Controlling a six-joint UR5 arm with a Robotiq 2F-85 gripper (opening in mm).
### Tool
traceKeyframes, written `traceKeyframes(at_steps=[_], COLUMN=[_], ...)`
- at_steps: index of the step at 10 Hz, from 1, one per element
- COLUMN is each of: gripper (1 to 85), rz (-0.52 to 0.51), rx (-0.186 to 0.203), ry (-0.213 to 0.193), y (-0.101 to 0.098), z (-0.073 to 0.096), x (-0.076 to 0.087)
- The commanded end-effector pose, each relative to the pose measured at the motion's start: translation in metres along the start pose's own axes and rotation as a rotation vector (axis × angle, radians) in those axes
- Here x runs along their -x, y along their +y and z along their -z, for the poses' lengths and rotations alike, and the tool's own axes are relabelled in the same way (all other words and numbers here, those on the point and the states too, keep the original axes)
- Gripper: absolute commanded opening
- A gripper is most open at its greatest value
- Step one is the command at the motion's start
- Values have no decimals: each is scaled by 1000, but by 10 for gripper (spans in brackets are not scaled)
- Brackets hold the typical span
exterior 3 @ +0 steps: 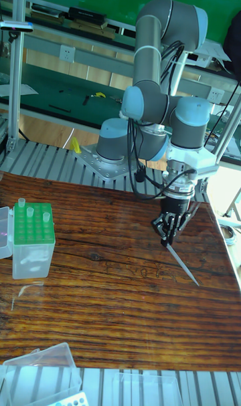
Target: Insert a large pipette tip into the holder for large pipette tips
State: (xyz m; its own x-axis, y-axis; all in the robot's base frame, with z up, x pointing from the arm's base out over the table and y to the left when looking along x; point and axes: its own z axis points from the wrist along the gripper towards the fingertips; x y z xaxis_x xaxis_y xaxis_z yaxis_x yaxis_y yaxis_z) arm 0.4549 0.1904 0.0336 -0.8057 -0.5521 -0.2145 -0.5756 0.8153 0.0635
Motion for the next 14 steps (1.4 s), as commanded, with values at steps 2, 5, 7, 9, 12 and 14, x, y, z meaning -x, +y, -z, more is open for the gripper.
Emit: traceKeyframes(at_steps=[2,5,7,9,12,14], gripper=[203,270,270,270,280,293], rz=[73,110,131,164,203,211], rx=[14,34,28,58,73,134], ry=[11,13,10,-20,-132,-231], y=[-5,5,2,2,-15,-12], z=[-7,-12,-11,2,28,21], x=[0,-1,-2,1,13,23])
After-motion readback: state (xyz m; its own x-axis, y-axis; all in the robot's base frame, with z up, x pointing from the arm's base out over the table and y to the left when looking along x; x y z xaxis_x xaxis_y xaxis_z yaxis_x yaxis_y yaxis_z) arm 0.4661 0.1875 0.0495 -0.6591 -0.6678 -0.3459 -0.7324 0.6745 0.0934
